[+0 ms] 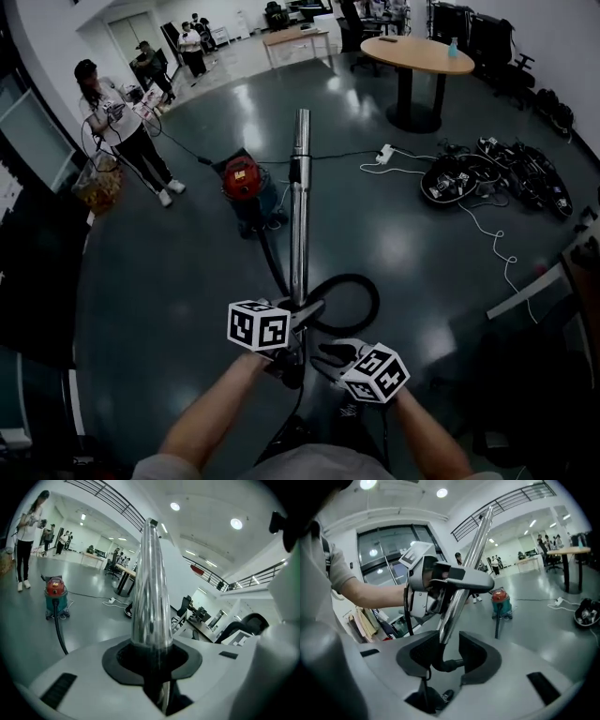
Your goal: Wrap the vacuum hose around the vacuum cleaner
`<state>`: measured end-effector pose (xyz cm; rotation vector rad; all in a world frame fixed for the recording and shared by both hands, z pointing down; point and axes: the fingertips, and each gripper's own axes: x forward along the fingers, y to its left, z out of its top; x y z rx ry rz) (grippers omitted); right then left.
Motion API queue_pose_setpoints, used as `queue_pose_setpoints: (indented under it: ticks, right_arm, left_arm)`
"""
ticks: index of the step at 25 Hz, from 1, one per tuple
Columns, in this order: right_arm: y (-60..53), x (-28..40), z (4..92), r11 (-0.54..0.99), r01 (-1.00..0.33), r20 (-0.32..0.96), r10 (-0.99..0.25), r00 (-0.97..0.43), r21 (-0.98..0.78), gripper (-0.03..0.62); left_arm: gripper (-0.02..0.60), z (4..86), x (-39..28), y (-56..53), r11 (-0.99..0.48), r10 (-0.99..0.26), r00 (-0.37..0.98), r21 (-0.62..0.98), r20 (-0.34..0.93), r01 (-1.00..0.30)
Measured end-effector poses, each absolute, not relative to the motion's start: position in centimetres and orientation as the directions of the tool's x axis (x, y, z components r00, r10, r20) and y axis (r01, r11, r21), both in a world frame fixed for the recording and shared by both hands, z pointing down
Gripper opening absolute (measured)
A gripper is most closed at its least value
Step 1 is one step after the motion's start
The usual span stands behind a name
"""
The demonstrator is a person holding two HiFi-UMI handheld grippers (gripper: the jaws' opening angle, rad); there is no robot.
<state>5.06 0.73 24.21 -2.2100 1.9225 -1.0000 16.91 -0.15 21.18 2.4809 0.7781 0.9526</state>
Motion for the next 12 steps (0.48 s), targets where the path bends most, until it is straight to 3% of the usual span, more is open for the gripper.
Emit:
queue_pose_setpoints:
  ticks: [4,12]
  right_arm:
    - [-1.2,4.1,24.9,-0.128,-0.84,0.385,-0.917,-0.102,-0.527,0.187]
    - [-4.6,5.2,28.0,-0.121,-0.818,0.425,-0.891,-0.161,-0.562,0.199]
  left_arm:
    - [0.112,21.2,17.9,-1.4,-0.782,0.585,0.654,0.549,0.48,0.296]
    - [0.112,21.6,19.3,-3.4,-0.781,0.501,0.736,0.604,0.455,0.159]
